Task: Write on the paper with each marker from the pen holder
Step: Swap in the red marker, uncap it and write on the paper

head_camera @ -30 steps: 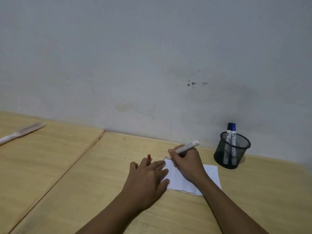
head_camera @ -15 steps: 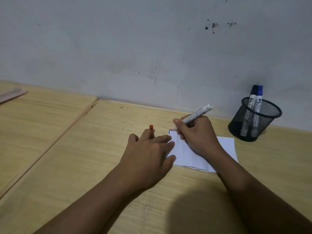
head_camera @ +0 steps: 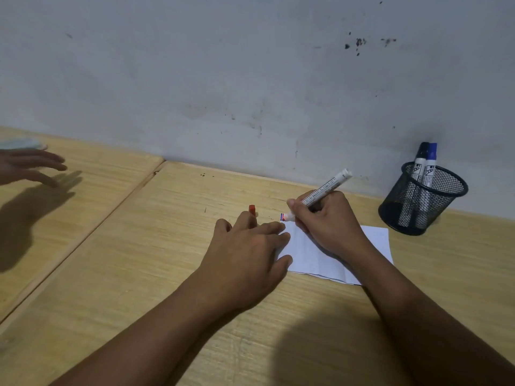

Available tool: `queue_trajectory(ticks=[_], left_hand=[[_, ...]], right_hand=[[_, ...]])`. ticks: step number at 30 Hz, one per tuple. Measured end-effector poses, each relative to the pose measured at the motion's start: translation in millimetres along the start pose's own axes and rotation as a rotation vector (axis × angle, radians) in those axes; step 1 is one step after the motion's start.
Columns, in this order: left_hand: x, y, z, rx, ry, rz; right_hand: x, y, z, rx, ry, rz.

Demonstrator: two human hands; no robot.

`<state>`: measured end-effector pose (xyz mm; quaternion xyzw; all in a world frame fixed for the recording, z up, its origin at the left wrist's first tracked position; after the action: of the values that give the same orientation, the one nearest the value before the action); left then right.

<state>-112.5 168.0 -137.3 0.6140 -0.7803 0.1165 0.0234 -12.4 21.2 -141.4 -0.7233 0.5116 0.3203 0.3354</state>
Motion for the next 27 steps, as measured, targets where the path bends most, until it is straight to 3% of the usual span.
queue_trajectory(ticks=[5, 8, 12, 16, 23, 27], left_hand=[[-1.6, -1.0, 0.9, 0.025, -0.004, 0.007], [-1.7, 0.0, -2.5, 0.072, 0.074, -0.017], [-10.5, 1.0, -11.0, 0.238, 0.263, -0.203], [-18.1, -3.4, -14.2, 0.159, 0.335, -0.376], [-27.7, -29.7, -22.0, 0.081, 0.353, -0.440], [-20.2, -37.7, -50.3, 0.268, 0.677, -0.439]], right_hand=[[-0.8, 1.4, -0.5, 0.009, -0.039, -0.011], [1.5, 0.7, -4.6, 0.042, -0.205, 0.034], [2.3, -0.3, -12.7, 0.022, -0.402, 0.145], [-9.0, -2.1, -27.0, -0.067, -0.586, 0.223], [-41.5, 5.3, -52.2, 0.020, -0.736, 0.135], [-61.8, 14.3, -72.7, 0.045, -0.749, 0.060]])
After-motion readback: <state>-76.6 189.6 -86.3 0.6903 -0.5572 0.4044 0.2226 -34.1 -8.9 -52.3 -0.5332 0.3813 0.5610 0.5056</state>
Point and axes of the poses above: each hand's wrist, its own y-axis away from the middle knuckle, its own z-axis out of the palm, x = y × z, the point moved 2 cm from there along -y, towards the middle knuckle, and after that the axes turned 5 degrees about y, right-handed, at the moved point
